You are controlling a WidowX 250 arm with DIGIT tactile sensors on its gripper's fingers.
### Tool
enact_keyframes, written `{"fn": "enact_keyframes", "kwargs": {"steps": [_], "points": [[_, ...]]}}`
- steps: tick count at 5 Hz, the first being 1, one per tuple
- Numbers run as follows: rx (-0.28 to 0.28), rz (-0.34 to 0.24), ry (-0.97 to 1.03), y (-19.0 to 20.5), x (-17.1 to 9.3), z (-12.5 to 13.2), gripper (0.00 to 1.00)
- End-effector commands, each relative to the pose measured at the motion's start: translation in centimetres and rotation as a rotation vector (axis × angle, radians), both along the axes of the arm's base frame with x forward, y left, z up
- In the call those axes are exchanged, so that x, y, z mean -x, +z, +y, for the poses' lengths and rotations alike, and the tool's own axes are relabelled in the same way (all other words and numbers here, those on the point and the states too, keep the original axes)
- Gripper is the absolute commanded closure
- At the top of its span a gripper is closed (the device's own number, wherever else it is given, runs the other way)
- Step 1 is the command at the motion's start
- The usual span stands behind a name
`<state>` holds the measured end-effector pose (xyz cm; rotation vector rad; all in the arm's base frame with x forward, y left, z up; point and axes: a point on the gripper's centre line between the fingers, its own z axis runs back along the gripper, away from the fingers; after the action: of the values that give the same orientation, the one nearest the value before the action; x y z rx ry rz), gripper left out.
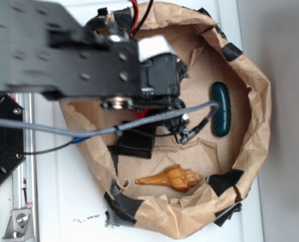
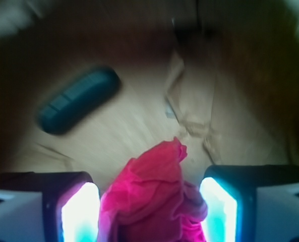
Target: Grab the red paper.
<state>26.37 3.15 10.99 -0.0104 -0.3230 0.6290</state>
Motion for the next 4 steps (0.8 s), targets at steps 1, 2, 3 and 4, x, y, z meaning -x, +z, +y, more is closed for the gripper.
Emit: {"fn": "enact_keyframes", "kwargs": {"steps": [1, 2, 3, 4], "points": [[0.009, -0.116, -0.048, 4.0, -1.2, 0.1, 1.0], [-0.026, -0.088, -0.128, 5.3, -2.3, -1.0, 1.0], [-0.103, 0.061, -0.269, 6.4, -3.6, -3.1, 1.0], [-0.104, 0.093, -0.268, 6.6, -3.6, -3.0, 1.0]]}}
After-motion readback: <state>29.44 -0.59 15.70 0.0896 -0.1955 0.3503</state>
